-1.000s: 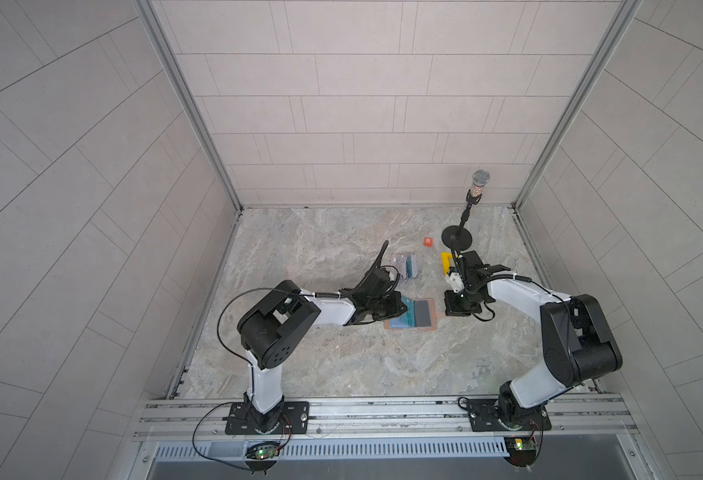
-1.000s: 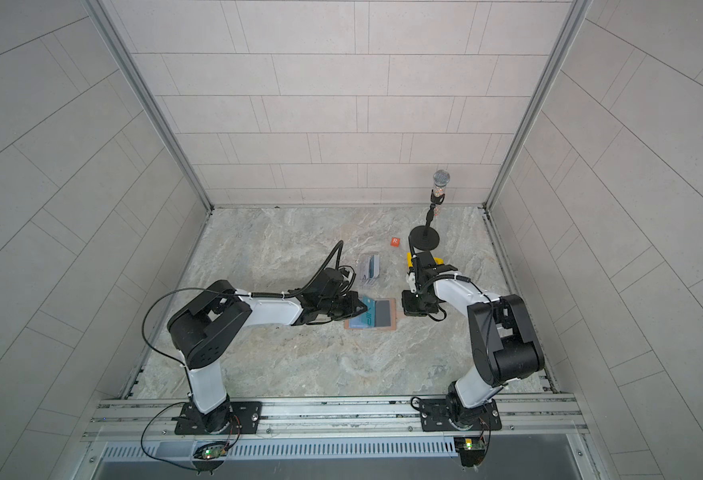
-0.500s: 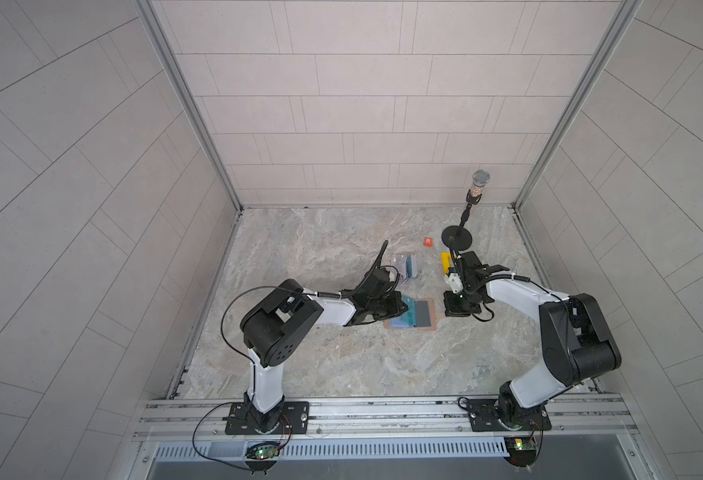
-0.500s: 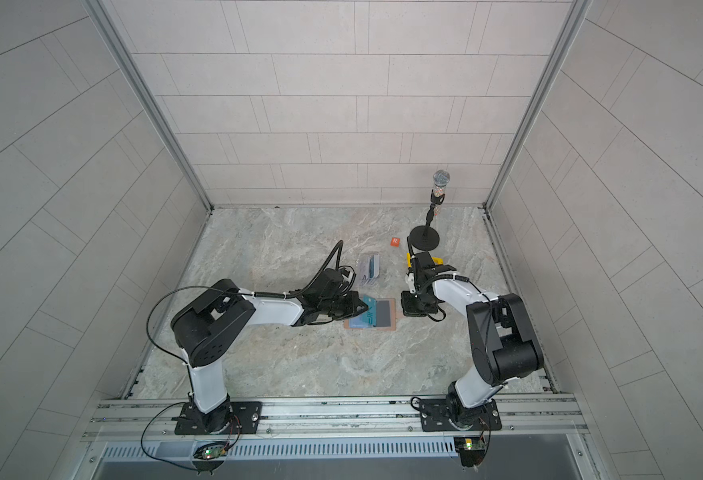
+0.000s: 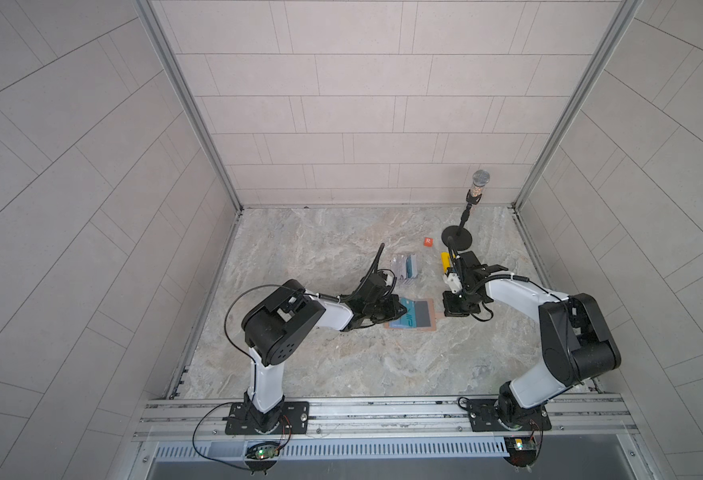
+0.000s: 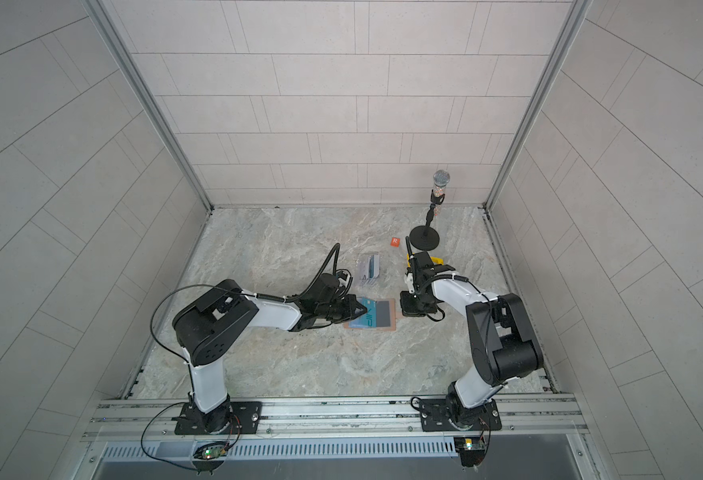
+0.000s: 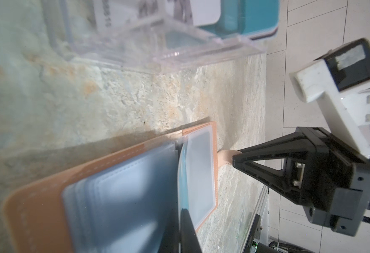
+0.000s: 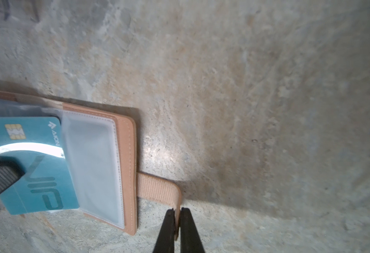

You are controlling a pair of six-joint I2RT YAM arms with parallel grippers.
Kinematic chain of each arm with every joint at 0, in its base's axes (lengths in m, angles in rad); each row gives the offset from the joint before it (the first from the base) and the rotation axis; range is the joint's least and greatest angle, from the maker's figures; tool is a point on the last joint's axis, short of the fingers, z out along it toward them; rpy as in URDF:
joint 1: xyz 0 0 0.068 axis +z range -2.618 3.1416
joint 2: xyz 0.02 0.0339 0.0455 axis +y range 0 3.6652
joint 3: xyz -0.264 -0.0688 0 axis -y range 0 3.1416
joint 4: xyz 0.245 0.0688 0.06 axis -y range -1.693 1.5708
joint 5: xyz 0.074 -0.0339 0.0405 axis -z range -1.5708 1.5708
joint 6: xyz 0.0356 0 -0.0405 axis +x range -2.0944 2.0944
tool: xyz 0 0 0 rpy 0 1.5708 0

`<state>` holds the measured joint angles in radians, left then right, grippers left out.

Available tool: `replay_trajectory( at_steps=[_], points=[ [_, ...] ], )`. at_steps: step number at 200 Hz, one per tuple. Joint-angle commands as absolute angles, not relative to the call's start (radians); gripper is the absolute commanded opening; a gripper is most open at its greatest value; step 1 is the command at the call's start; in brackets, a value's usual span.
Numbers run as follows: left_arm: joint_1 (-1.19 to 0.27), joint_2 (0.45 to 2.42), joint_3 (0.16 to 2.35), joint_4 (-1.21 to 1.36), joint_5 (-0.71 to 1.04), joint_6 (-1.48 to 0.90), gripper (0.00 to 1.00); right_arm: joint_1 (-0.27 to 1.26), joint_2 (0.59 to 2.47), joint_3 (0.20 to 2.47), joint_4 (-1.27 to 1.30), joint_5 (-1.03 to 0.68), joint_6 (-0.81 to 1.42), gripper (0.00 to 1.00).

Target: Put the credit cards into the card holder

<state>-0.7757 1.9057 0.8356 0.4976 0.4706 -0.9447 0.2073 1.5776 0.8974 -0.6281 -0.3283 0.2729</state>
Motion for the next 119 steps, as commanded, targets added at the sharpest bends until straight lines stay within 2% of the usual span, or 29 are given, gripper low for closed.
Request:
replay_trajectory(
  at_steps=[1, 119],
  points=[
    [-0.784, 1.943, 0.813, 0.469, 0.440, -0.923, 0.00, 0.221, 1.594, 0.914, -0.647, -0.335, 0.270, 0.08],
    [-0.785, 1.970, 0.828, 0.435, 0.403, -0.861, 0.00, 0.229, 1.599, 0.914, -0.656, -0.338, 0.267, 0.07]
  ],
)
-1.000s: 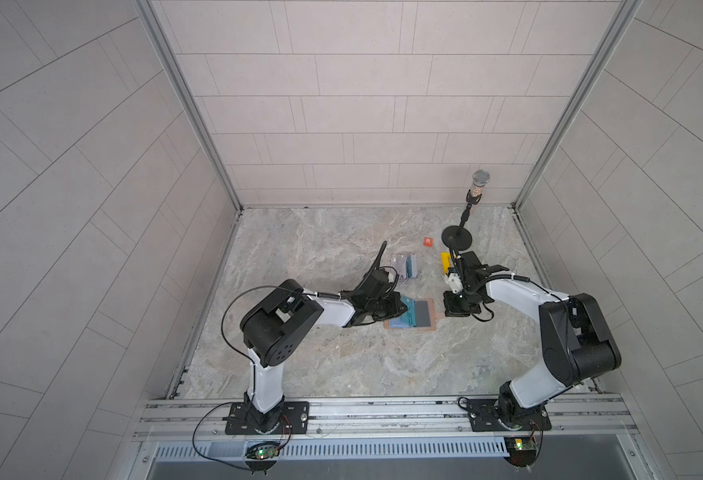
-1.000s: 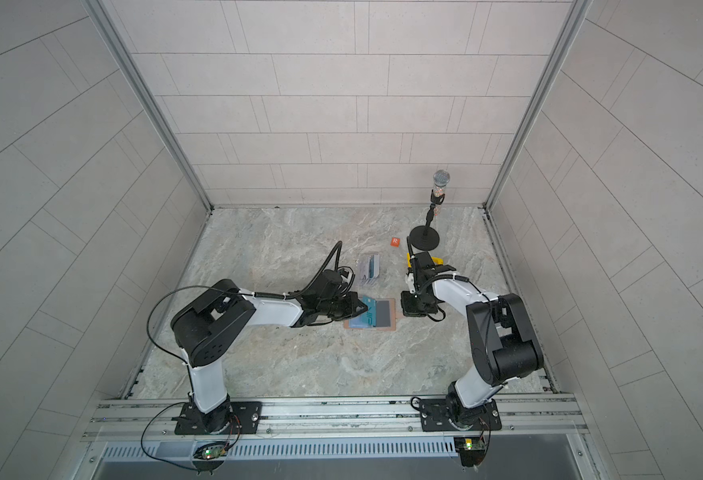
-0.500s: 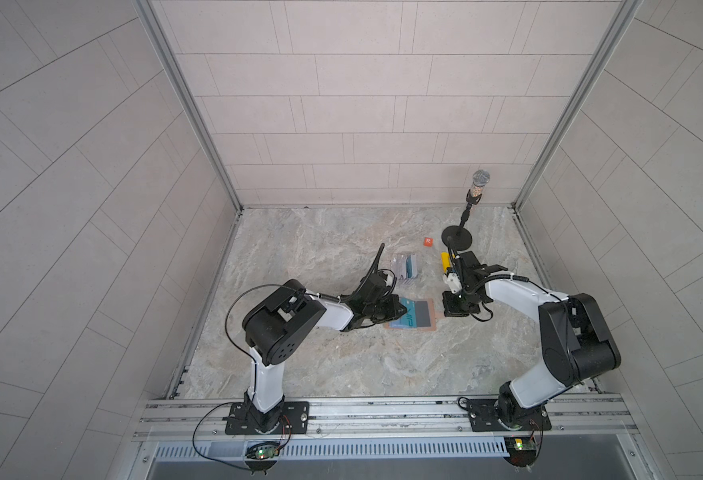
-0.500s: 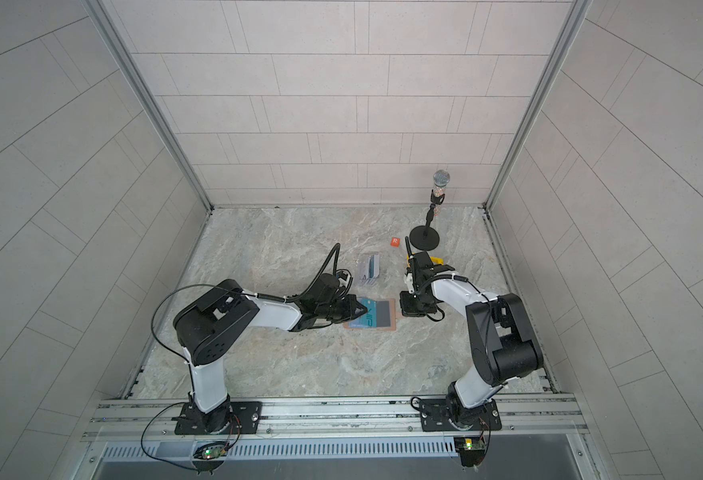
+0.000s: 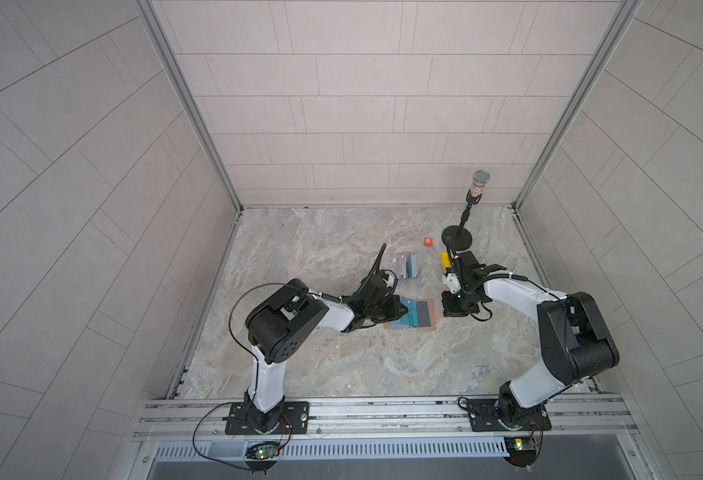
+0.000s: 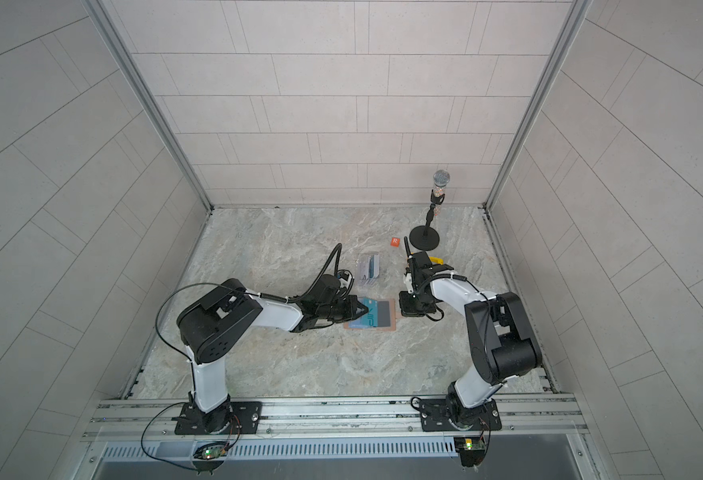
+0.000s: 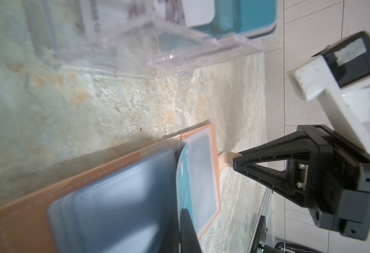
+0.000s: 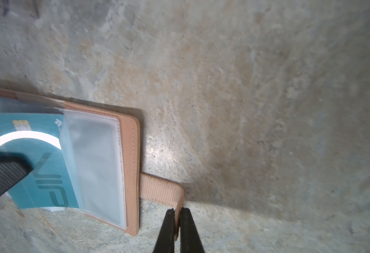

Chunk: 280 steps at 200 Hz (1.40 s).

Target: Put the credit cards into the card holder

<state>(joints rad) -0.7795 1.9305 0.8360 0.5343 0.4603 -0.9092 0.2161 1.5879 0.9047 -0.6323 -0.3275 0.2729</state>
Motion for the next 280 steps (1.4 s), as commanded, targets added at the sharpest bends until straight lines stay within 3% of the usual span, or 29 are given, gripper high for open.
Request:
replay_trajectory(
  at_steps=[1, 219, 280],
  points=[
    [-0.785, 1.971, 0.828, 0.435, 0.404, -0.861, 0.00, 0.229, 1.599, 0.914, -0.656, -0.339, 0.268, 0.07],
    [-0.815, 1.998, 0.807, 0.489, 0.454, -0.978, 0.00, 0.242, 1.606, 0.922, -0.650, -0.335, 0.275, 0.06],
    [-0.820, 1.991, 0.813, 0.471, 0.457, -0.967, 0.22, 0.243, 1.601, 0.926, -0.652, -0.333, 0.275, 0.06]
  ],
)
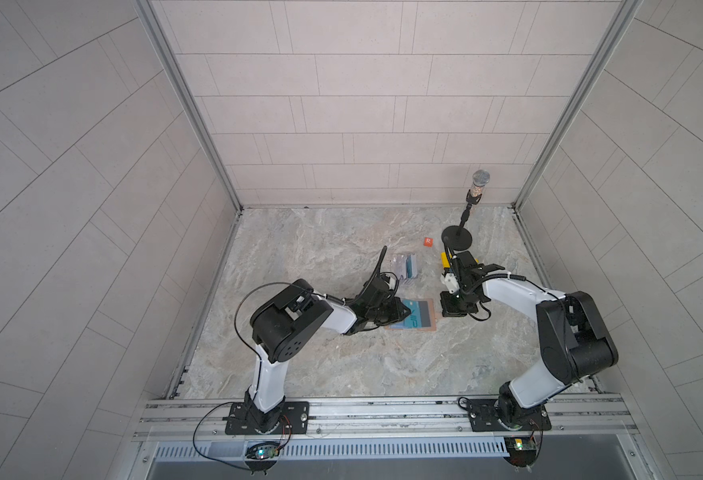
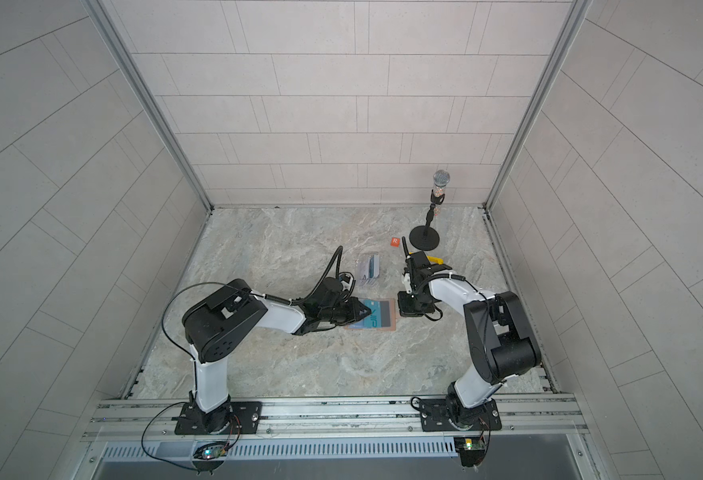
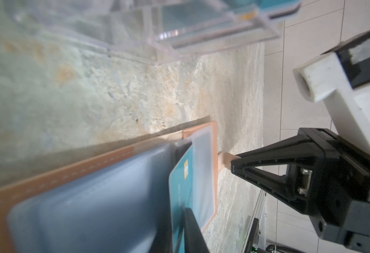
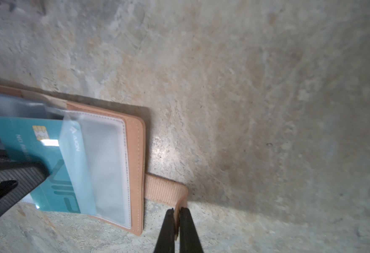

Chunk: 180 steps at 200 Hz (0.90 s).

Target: Put the credit cards into the card holder

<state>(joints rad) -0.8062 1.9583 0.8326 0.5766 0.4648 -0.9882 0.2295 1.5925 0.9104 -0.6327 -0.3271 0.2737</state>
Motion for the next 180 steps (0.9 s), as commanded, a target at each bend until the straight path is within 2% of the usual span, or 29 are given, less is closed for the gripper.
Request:
replay_trajectory(
  at_steps=[1, 89, 180],
  points=[
    [-0.820, 1.991, 0.815, 0.471, 0.457, -0.966, 0.22, 0.244, 1.601, 0.926, -0.652, -0.333, 0.275, 0.06],
    [-0.821, 1.906, 0.840, 0.310, 0.400, -0.864, 0.48, 0.244, 1.580, 0.920, -0.656, -0.312, 0.278, 0.06],
    [-0.827, 1.817, 0.893, 0.116, 0.325, -0.729, 0.63, 0.244, 1.576, 0.916, -0.656, -0.304, 0.280, 0.05]
  ],
)
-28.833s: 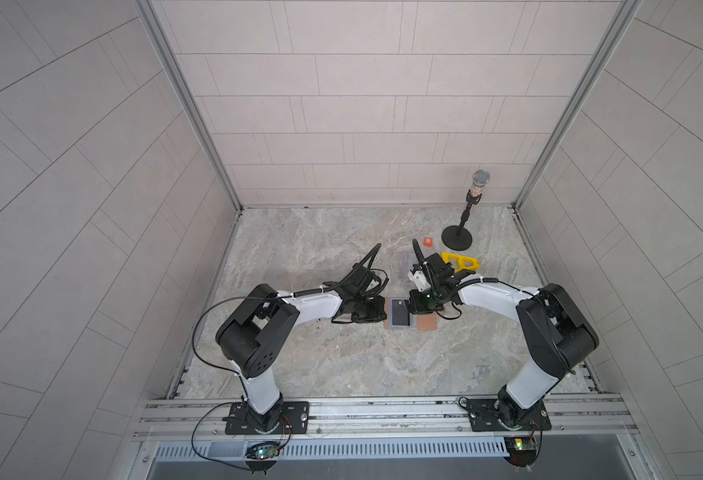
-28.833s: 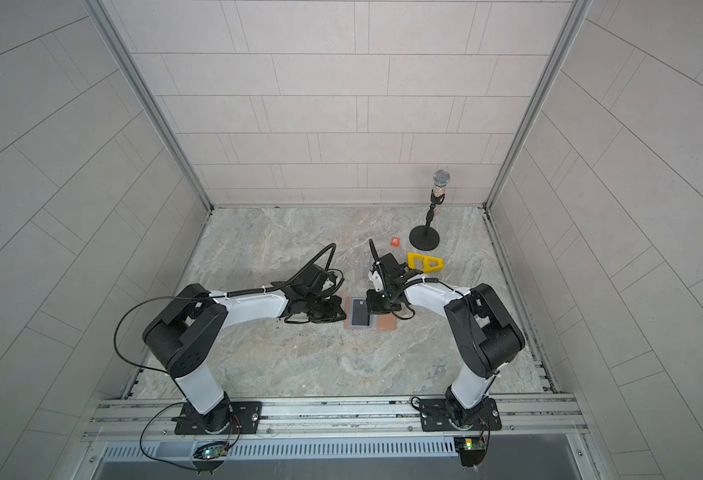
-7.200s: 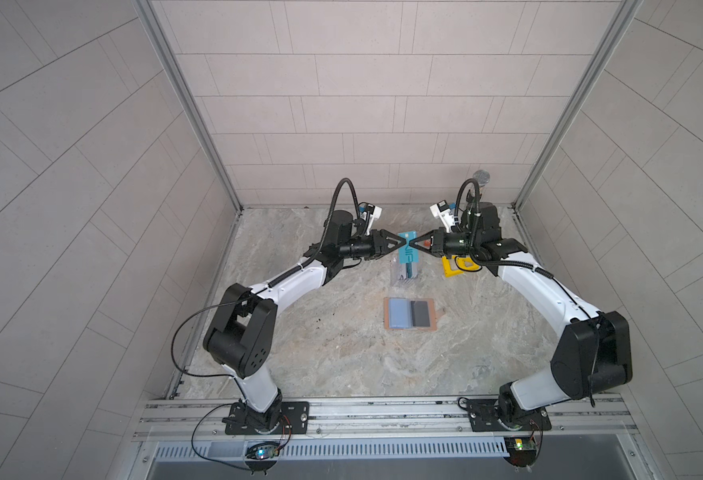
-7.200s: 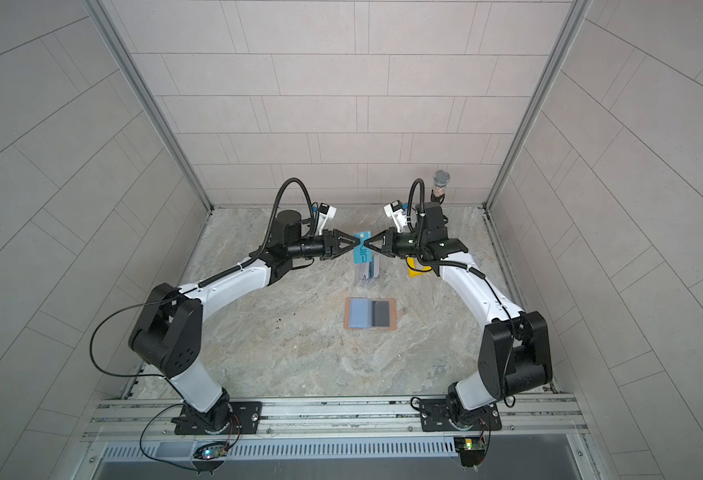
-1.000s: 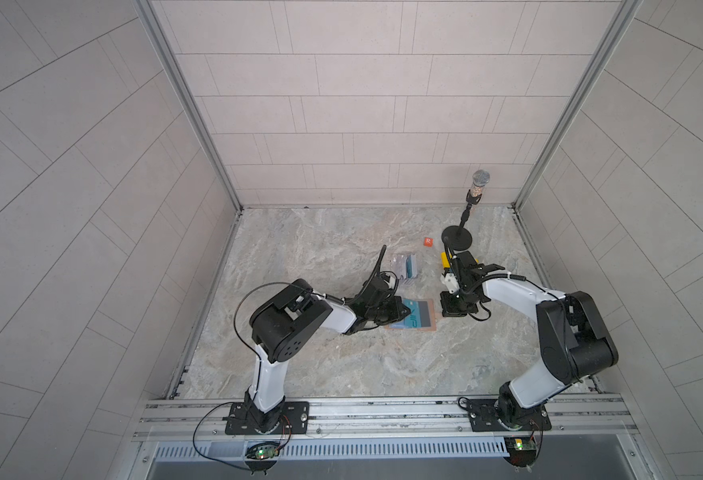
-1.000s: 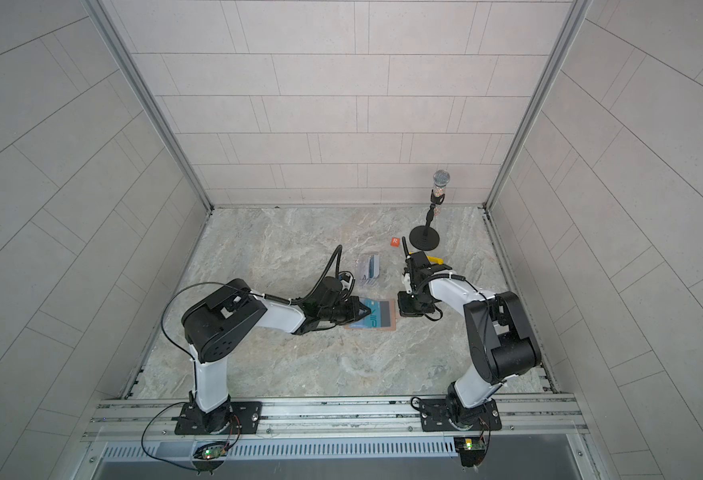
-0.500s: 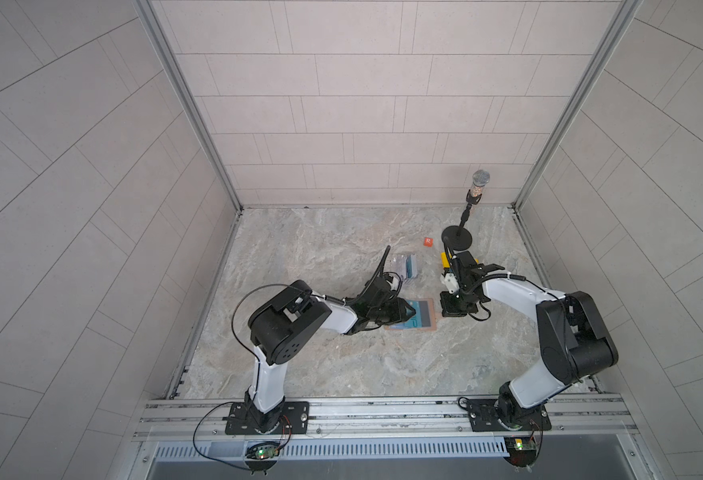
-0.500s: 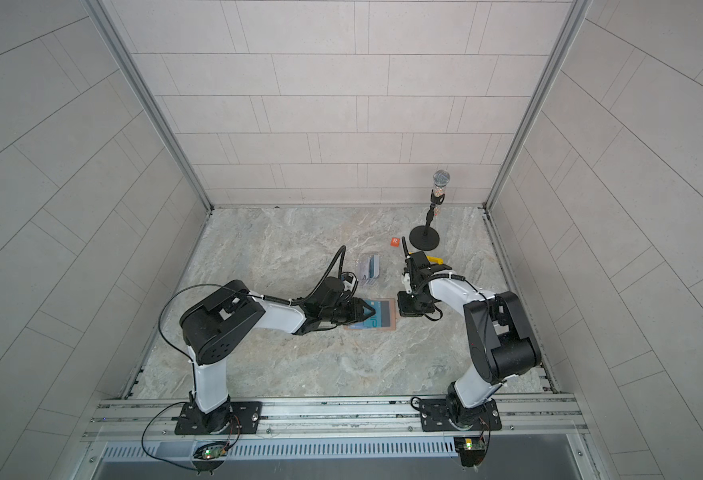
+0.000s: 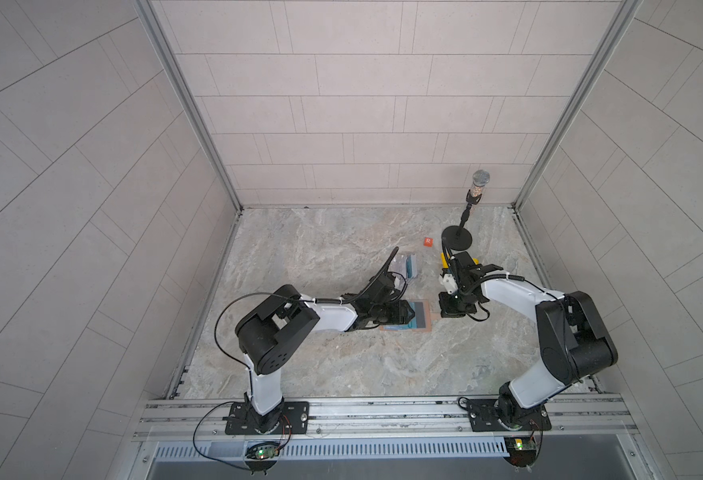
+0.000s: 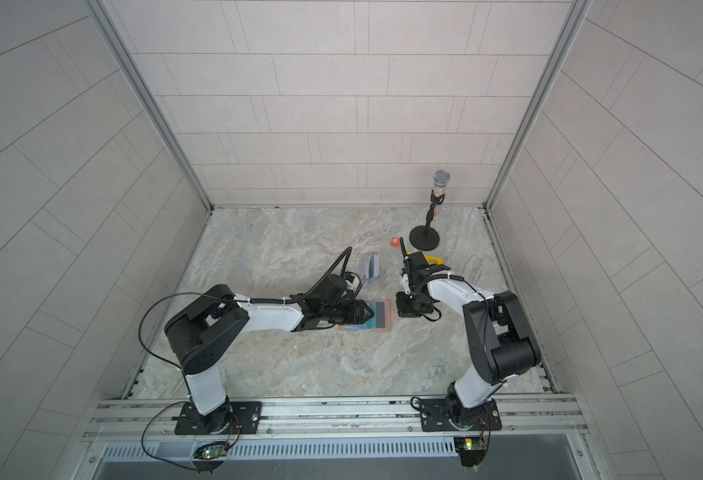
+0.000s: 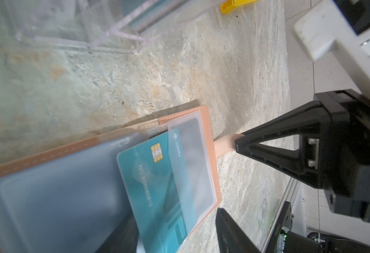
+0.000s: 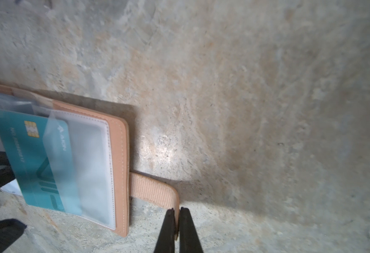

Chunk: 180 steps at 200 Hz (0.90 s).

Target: Put the credit cards into the card holder

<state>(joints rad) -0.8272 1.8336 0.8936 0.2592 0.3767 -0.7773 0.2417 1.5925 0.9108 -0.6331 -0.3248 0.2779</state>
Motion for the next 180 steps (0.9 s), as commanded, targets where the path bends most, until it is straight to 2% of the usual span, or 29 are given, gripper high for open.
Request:
replay_trajectory(
  at_steps=[1, 37, 70, 156, 168, 180],
  points=[
    [-0.827, 1.817, 0.893, 0.115, 0.325, -0.729, 0.63, 0.244, 1.576, 0.915, -0.655, -0.304, 0.279, 0.05],
    [-0.828, 1.811, 0.908, 0.076, 0.303, -0.686, 0.63, 0.244, 1.577, 0.914, -0.653, -0.306, 0.281, 0.03],
    [-0.828, 1.819, 0.925, 0.055, 0.293, -0.681, 0.49, 0.244, 1.578, 0.911, -0.653, -0.312, 0.279, 0.03],
    [-0.829, 1.776, 0.925, -0.025, 0.200, -0.644, 0.50, 0.244, 1.574, 0.912, -0.651, -0.324, 0.280, 0.00],
    [-0.830, 1.778, 0.928, -0.035, 0.193, -0.640, 0.47, 0.244, 1.574, 0.911, -0.652, -0.324, 0.279, 0.00],
    [-0.830, 1.785, 0.935, -0.036, 0.202, -0.636, 0.36, 0.244, 1.574, 0.910, -0.653, -0.324, 0.279, 0.00]
  ],
)
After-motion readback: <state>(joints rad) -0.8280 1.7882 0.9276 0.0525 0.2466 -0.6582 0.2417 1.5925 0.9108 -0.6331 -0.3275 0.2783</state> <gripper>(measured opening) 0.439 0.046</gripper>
